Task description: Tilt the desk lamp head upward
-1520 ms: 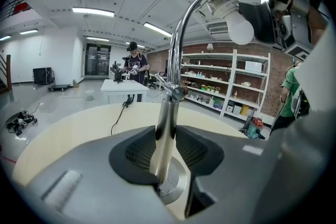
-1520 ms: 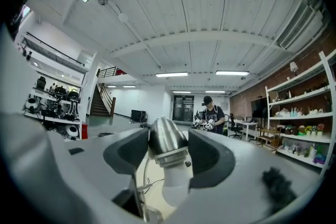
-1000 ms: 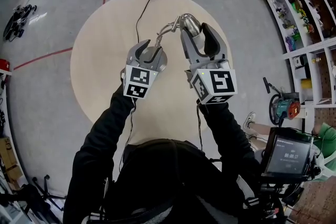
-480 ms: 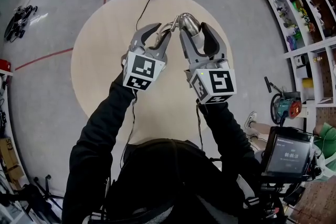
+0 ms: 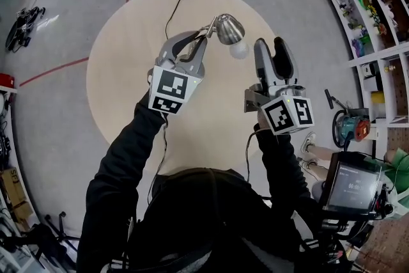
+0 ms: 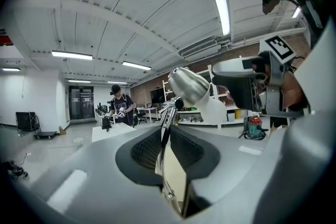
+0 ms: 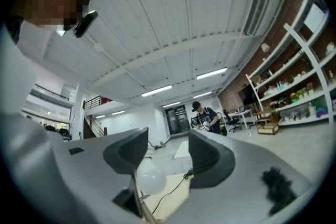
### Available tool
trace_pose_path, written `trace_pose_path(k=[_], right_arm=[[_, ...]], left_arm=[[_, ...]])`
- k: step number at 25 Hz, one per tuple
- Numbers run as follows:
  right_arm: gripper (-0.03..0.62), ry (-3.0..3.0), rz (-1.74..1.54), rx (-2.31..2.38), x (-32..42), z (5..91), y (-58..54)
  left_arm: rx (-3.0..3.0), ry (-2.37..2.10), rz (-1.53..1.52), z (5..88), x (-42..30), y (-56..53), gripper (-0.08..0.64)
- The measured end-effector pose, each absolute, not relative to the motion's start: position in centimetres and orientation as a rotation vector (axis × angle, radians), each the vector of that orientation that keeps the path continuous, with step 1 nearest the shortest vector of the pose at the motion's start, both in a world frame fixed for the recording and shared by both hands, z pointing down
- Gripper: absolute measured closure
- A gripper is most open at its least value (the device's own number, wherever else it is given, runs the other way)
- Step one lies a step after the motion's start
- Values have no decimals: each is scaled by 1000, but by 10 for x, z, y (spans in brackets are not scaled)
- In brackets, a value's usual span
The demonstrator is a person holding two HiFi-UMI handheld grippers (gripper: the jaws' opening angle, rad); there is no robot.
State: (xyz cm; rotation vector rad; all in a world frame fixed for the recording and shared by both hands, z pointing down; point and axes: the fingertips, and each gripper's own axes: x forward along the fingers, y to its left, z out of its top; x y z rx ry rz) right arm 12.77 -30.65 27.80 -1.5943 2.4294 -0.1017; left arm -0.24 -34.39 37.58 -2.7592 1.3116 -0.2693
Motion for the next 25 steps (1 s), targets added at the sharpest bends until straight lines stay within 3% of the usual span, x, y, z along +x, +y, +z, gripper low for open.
trace_pose_path(k=[3,6,10,15,25], right_arm=[[341,2294,-175,-1750,179,317,-299],[341,2399,-344,-1953,194,421,-292],[342,2912,-519,-1777,118,543,-290],[341,3270,-532,-1437,33,609,-295],[354,3492,-548,-1302,6,682,-311]], left_arm=[[-2781,1305,-250,373,-6,-340,499],[-2801,1308,-229,369,-9,-335,497],[-2809,1318,-216,365,-9,-335,495],[-2799,1330,-221,365,-6,-334,495],[-2836,1388,-170,377,-16,-344,503]])
